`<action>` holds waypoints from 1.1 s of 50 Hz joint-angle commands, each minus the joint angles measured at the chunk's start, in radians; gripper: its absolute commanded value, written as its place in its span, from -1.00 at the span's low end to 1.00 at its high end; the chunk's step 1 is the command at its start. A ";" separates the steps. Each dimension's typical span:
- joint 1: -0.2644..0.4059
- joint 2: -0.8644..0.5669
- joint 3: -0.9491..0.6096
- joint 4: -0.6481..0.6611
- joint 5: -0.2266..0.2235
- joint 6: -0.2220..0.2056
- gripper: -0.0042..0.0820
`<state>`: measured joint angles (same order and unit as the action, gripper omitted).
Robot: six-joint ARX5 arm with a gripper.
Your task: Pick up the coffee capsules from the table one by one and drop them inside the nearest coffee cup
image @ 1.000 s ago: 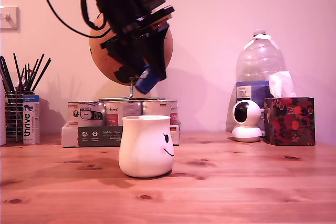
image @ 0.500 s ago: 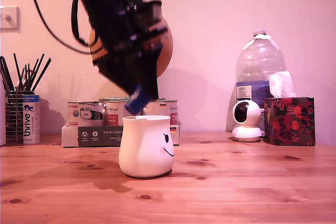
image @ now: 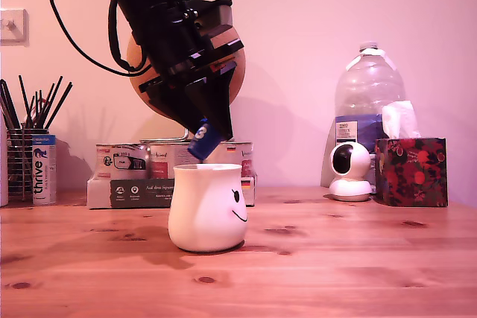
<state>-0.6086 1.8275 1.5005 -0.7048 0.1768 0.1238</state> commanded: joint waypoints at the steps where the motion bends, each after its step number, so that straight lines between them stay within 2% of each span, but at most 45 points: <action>1: -0.002 -0.018 -0.018 0.016 -0.001 0.009 -0.39; 55: 0.026 -0.017 -0.040 -0.005 -0.002 0.015 -0.39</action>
<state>-0.5861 1.8275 1.4845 -0.7109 0.1764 0.1349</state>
